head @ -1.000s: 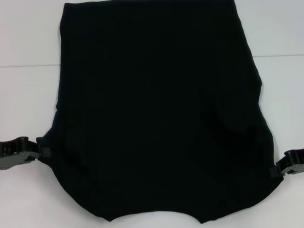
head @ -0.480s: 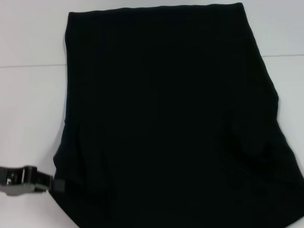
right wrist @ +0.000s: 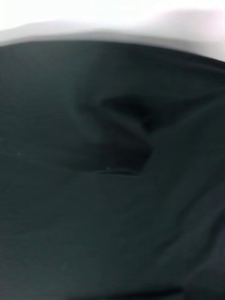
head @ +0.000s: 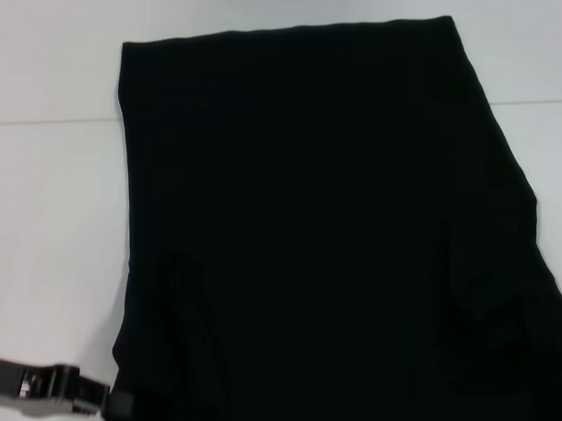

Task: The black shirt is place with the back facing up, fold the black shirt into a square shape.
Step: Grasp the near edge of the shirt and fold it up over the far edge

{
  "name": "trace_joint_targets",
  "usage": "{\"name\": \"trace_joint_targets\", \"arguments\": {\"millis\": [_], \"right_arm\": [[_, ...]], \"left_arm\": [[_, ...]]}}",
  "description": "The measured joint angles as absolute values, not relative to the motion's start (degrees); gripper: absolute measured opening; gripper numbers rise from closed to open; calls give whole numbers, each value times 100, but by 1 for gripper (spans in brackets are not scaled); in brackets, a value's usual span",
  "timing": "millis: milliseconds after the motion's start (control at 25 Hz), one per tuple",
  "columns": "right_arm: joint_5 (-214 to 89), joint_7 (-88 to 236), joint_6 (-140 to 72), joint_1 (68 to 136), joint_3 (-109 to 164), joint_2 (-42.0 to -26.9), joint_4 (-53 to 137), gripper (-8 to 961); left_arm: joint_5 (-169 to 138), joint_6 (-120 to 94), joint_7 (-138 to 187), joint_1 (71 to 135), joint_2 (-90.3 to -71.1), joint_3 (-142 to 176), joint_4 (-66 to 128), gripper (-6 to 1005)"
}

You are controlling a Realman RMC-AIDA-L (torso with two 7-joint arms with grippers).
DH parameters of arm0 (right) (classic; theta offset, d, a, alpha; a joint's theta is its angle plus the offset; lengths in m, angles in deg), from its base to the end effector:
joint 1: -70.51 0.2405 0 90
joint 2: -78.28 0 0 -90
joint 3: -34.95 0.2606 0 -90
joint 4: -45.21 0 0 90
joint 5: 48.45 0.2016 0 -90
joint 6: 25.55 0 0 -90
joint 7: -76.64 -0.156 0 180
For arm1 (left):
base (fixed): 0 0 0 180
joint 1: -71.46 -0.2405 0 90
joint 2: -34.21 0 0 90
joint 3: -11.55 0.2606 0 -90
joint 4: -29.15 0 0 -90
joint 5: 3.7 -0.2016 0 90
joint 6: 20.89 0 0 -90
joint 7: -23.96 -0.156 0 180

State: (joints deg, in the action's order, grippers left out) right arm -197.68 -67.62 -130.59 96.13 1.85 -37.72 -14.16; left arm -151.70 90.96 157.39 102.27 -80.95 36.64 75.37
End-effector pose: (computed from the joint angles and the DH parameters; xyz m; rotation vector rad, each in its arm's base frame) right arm 0.3303 0.2740 0.0583 -2.1295 2.0595 -0.0014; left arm -0.3034 0.2710 0.0357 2.3188 1.9849 0.2054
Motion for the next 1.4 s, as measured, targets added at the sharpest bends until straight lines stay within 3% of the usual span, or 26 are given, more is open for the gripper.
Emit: {"name": "trace_joint_targets", "arguments": {"millis": [160,600,720,920,1240,1400], "right_arm": [[-19204,-6459,-13032,9981,473,-3697,-877,45],[-18012,-6308,-11625,10905,776,-3144,121,45],[-17968,-6307,-10797,11117,745,-3096,252,45],[-17998,-6244,-8822,11466,354,-3196,1061,46],[-17995,-6025,-6462,11855,-459,-3724,1827,46],[-17986,-6004,-6147,11972,-674,-3784,1792,46]], "left_arm": [[-14828,8779,15772,10575,-8013,3594,7183,42],[-14061,6128,16481,11647,-7973,3382,6338,41],[-14027,5067,16554,11975,-7943,3482,6082,41],[-14036,3459,16614,12231,-8073,3949,5722,42],[-14079,2230,16566,12183,-8391,4822,5751,42],[-14076,1992,16560,12183,-8409,4911,5834,42]]}}
